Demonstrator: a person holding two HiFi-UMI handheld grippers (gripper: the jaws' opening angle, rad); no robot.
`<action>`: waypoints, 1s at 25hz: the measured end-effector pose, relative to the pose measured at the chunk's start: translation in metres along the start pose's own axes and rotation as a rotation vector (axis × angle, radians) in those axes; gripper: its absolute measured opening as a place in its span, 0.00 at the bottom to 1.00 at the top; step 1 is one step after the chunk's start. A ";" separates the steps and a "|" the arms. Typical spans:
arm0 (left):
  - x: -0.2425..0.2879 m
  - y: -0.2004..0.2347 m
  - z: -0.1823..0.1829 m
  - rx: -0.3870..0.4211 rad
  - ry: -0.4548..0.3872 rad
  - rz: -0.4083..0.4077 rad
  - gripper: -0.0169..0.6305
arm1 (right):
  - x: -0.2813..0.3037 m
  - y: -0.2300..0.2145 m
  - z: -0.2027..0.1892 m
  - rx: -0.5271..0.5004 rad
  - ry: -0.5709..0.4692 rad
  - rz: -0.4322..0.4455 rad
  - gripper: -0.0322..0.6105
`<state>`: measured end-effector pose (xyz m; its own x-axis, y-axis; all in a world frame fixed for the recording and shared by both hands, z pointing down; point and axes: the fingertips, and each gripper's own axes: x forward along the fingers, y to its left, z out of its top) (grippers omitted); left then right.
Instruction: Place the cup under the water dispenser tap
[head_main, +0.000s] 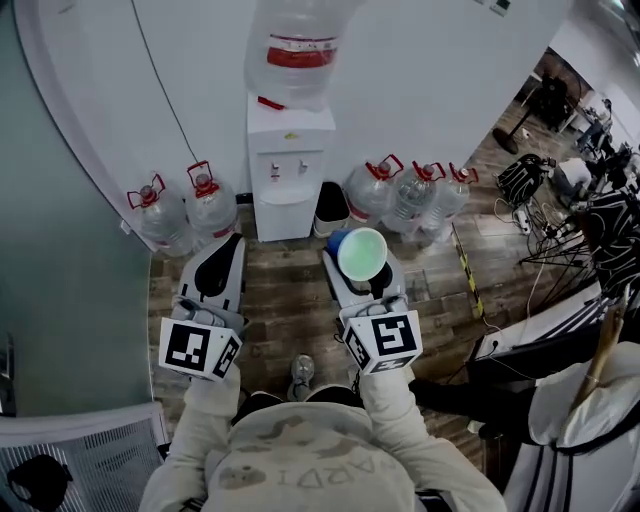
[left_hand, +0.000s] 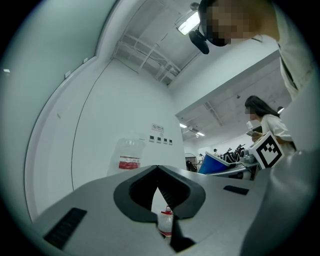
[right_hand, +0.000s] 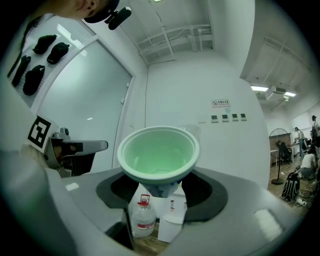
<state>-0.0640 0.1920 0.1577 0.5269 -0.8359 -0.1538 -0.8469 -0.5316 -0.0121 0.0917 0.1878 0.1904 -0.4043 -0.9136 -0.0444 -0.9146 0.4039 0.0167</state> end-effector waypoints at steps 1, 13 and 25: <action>0.010 0.001 -0.001 0.001 -0.002 0.002 0.03 | 0.007 -0.007 0.000 -0.002 0.001 0.005 0.48; 0.092 -0.003 -0.015 0.011 -0.008 0.028 0.03 | 0.061 -0.069 -0.011 -0.004 0.009 0.070 0.48; 0.128 0.019 -0.034 0.013 0.017 0.042 0.03 | 0.102 -0.089 -0.028 0.017 0.024 0.080 0.48</action>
<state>-0.0101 0.0707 0.1712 0.4918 -0.8598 -0.1378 -0.8692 -0.4942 -0.0186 0.1313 0.0575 0.2121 -0.4766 -0.8789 -0.0197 -0.8791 0.4766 0.0019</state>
